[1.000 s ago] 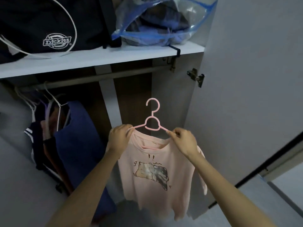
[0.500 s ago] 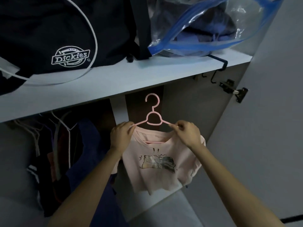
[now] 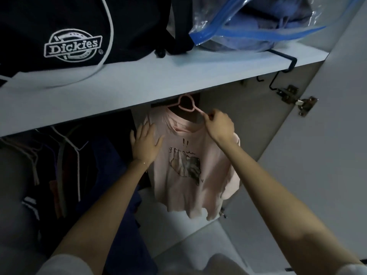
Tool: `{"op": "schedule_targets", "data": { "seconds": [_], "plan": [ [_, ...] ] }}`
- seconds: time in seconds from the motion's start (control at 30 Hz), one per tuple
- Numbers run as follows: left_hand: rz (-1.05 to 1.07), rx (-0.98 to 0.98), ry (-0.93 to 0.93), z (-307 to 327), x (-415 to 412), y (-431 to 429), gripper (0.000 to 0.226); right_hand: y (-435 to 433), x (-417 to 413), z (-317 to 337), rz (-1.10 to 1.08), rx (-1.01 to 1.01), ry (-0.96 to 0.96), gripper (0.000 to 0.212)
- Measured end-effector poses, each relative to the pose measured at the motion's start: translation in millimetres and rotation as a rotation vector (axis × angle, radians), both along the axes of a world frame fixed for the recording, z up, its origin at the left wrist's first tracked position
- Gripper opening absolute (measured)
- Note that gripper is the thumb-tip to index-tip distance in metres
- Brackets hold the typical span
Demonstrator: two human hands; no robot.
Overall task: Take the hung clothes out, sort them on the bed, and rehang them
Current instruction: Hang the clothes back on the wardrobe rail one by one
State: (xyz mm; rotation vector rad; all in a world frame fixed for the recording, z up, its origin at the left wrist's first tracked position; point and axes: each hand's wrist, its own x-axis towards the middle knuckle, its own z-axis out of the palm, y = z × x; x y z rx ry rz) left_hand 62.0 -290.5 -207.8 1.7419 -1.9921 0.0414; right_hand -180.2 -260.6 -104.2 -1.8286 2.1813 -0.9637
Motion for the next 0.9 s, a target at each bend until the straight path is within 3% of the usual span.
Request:
{"op": "schedule_targets", "data": {
  "seconds": [0.43,0.7,0.9],
  "plan": [
    [0.015,-0.021,-0.048,-1,-17,-7,0.065,-27,-16,-34,0.018,0.035,0.000,0.027],
    [0.026,-0.016,-0.031,1,-35,-10,0.062,-48,-76,-40,-0.096,0.126,-0.043,0.033],
    [0.008,-0.019,-0.001,5,-53,-9,0.062,-65,-121,-28,-0.198,0.161,0.032,0.030]
  ]
}}
